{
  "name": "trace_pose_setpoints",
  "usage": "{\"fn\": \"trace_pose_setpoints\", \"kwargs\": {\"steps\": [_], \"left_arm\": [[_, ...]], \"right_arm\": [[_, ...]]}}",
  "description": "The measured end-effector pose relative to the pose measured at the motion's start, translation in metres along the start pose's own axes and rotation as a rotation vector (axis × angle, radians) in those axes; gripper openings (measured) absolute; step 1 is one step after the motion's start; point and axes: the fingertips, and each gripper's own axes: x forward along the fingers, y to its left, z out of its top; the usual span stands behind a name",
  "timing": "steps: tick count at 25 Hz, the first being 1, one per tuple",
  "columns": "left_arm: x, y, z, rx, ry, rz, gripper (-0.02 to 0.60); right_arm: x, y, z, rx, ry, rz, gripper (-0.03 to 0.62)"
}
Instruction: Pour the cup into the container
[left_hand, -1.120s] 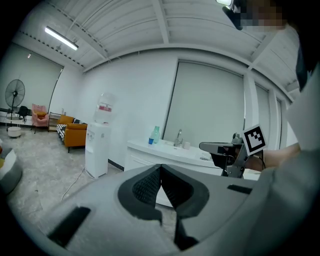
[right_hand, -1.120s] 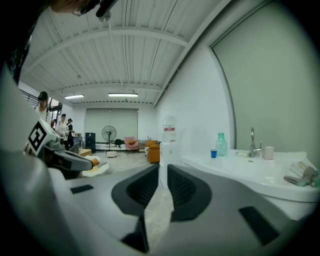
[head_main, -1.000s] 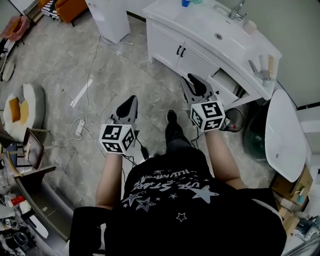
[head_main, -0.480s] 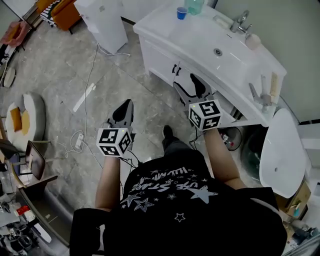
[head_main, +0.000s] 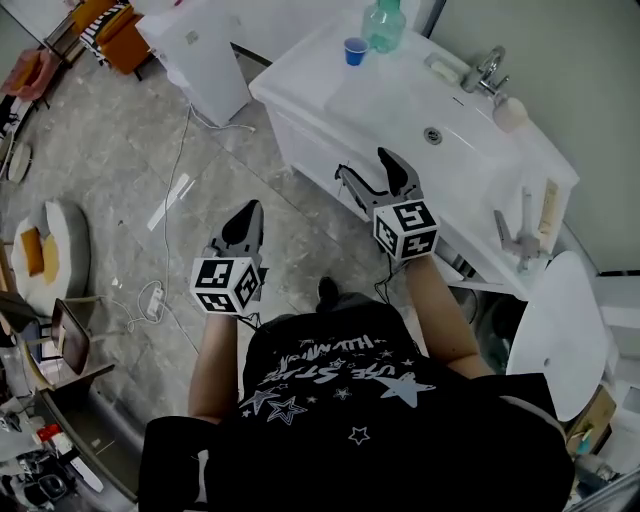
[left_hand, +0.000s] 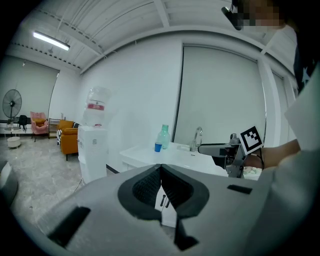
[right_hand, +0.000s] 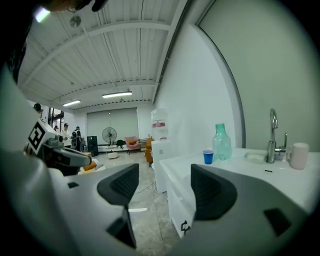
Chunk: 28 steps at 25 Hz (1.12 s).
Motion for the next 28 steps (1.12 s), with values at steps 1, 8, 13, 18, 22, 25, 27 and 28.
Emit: {"fn": "trace_pose_setpoints", "kwargs": {"steps": [1, 8, 13, 18, 22, 25, 27, 28], "left_arm": [[0.008, 0.002, 0.003, -0.001, -0.002, 0.002, 0.011], [0.053, 0.007, 0.02, 0.001, -0.005, -0.018, 0.011], [0.084, 0.008, 0.03, 0.012, -0.004, -0.054, 0.011], [0.123, 0.015, 0.041, 0.024, -0.008, -0.099, 0.011], [0.161, 0.027, 0.051, 0.035, -0.015, -0.129, 0.011], [0.194, 0.04, 0.06, 0.04, -0.012, -0.155, 0.011], [0.218, 0.05, 0.068, 0.043, -0.008, -0.173, 0.011], [0.23, 0.054, 0.071, 0.043, -0.005, -0.183, 0.011]], "right_arm": [[0.004, -0.007, 0.001, 0.001, 0.001, -0.003, 0.315], [0.02, -0.042, 0.001, 0.024, 0.017, -0.033, 0.331], [0.031, -0.063, 0.003, 0.039, 0.027, -0.059, 0.331], [0.049, -0.085, 0.004, 0.047, 0.041, -0.091, 0.331], [0.073, -0.111, 0.003, 0.053, 0.049, -0.119, 0.331], [0.096, -0.13, 0.005, 0.06, 0.054, -0.145, 0.331], [0.113, -0.142, 0.008, 0.06, 0.062, -0.156, 0.331], [0.122, -0.148, 0.008, 0.059, 0.068, -0.161, 0.331]]}}
